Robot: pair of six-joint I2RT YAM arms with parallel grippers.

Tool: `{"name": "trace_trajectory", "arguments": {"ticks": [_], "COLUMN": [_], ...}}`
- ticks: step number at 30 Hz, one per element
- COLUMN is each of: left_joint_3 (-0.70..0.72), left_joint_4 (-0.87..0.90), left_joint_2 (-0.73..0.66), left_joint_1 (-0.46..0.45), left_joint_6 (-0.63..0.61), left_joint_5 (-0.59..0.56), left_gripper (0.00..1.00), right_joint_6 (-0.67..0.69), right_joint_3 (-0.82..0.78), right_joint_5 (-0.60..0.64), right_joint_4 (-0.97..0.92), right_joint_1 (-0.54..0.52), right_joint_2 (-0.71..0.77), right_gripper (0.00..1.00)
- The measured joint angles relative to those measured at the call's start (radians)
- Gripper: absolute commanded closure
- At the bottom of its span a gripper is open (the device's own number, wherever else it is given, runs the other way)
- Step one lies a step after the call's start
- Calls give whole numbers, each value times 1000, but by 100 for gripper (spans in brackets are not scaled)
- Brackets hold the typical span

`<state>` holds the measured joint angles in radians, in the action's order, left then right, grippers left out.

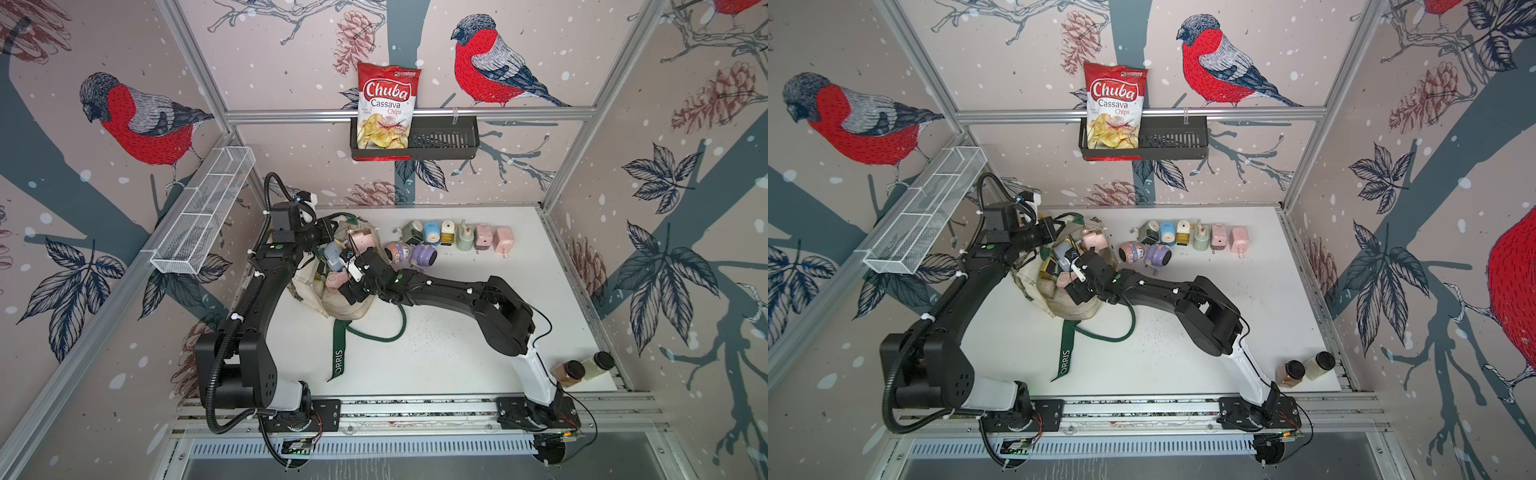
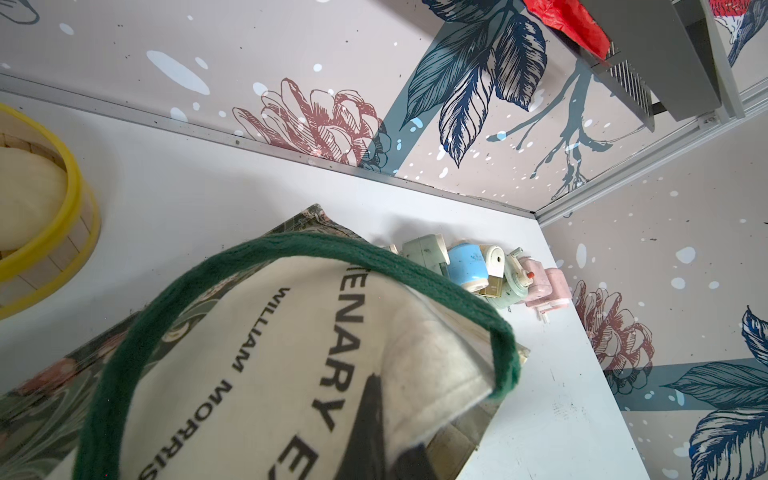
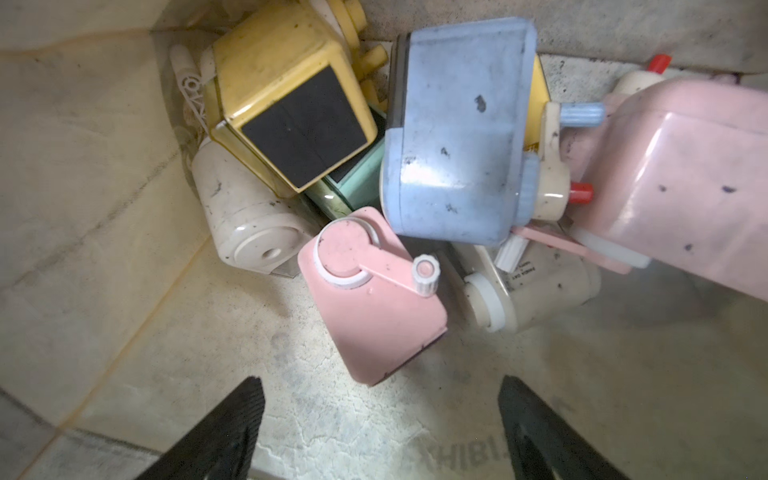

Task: Take out the pencil sharpeners from the tote bags
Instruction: Pick up the pencil sharpener from the canvas bag.

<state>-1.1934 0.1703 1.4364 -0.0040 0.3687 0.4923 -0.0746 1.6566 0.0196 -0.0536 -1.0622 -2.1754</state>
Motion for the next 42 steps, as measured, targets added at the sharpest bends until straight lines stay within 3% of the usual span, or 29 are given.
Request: {"name": "trace_trajectory", "arguments": {"ticks": [18, 42], "left_joint_3": [2, 2], "left_joint_4": [5, 5], "left_joint_2": [-15, -15], "left_joint_1": [0, 0], "left_joint_6": [0, 1], "left_joint_5": [-7, -6], "left_gripper": [100, 100], "right_joint_6": [-5, -1], "right_joint_3": [116, 254], "right_joint_5": [-27, -92], "right_joint_4": [5, -76], "right_joint_1": [14, -9], "right_joint_2": [-121, -239], "right_gripper": [8, 16]}}
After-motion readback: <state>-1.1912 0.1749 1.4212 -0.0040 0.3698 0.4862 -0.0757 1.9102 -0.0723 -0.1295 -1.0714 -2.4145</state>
